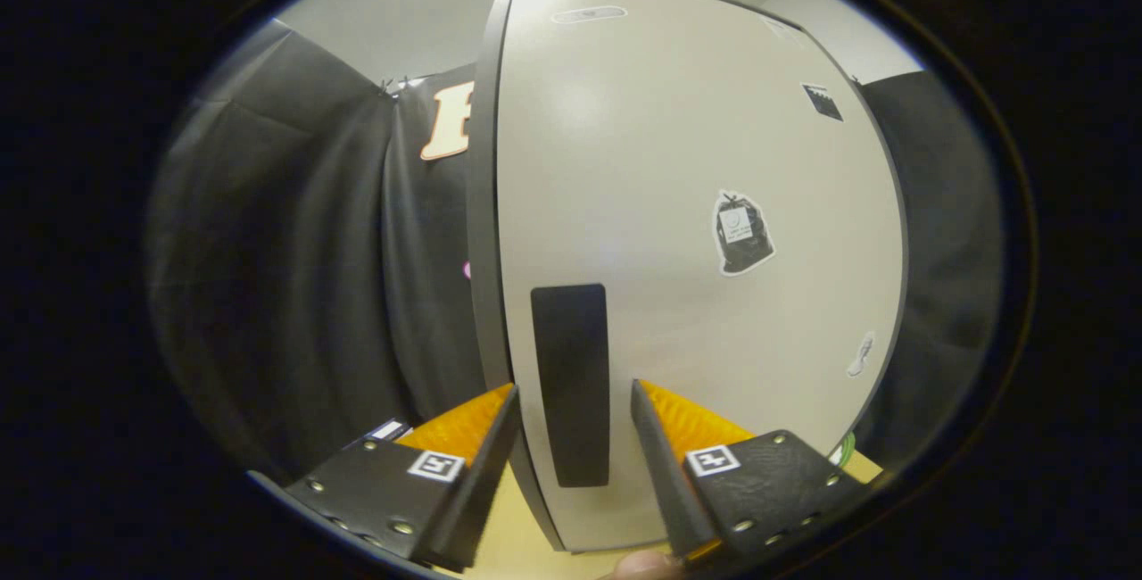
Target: Open the shoe cabinet door, grab the shoes and put them into the shoe cabinet, then close the shoe cabinet door.
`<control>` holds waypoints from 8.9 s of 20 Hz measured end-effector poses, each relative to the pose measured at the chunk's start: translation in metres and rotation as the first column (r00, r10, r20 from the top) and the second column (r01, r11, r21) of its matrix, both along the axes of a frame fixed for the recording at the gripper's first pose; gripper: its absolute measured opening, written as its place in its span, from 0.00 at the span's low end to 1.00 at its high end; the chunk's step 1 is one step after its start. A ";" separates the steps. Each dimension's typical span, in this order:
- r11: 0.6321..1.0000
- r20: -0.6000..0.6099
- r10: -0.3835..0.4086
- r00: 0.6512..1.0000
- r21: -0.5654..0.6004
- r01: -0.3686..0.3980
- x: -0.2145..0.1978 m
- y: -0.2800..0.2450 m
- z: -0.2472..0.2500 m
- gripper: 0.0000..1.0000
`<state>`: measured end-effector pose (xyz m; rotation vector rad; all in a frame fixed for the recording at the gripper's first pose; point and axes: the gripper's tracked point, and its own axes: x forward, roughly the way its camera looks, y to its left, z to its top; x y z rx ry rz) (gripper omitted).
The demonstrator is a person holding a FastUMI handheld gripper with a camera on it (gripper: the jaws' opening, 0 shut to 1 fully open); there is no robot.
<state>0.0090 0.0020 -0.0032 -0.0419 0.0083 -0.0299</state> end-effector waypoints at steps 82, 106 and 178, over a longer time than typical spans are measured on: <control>0.987 0.016 -0.158 0.987 -0.010 0.158 -0.343 -0.256 -0.024 0.65; 0.994 -0.668 -0.106 0.736 -0.093 0.059 -0.220 -0.176 -0.438 0.86; 0.984 -0.317 -0.175 0.932 -0.083 0.157 0.173 -0.193 -0.104 0.58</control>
